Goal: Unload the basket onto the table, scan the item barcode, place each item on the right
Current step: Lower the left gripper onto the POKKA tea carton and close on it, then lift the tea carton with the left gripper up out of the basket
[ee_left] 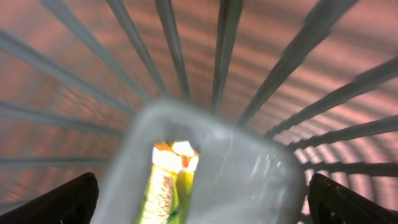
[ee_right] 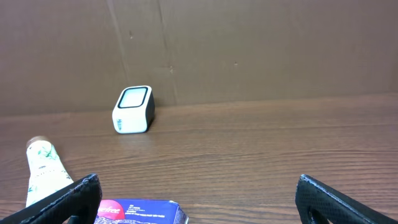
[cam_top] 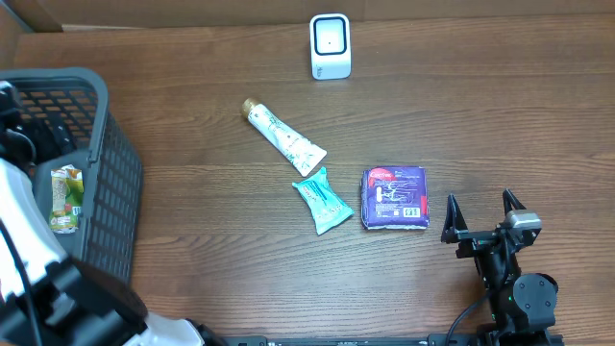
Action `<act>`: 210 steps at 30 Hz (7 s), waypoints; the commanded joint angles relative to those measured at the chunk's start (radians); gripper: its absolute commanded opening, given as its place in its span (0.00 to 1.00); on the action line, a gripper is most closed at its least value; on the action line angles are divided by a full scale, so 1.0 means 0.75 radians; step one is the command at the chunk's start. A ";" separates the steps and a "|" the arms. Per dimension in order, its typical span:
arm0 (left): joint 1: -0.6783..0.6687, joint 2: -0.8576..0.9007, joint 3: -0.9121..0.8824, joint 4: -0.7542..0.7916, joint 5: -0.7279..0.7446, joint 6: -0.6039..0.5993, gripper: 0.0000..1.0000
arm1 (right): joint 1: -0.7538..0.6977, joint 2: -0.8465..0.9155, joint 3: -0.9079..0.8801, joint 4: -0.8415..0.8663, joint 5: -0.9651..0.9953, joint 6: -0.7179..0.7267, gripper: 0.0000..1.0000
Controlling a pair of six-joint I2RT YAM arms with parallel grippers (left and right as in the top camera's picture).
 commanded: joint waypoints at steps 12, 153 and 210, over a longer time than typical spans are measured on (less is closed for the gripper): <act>0.004 0.368 -0.041 -0.086 -0.151 0.123 1.00 | 0.007 -0.016 -0.014 0.006 -0.005 0.010 1.00; -0.323 0.079 1.022 -0.970 -0.149 -0.415 1.00 | 0.007 -0.016 -0.014 0.006 -0.005 0.010 1.00; -0.325 0.763 0.463 -0.754 -0.153 -0.263 1.00 | 0.007 -0.016 -0.014 0.006 -0.005 0.010 1.00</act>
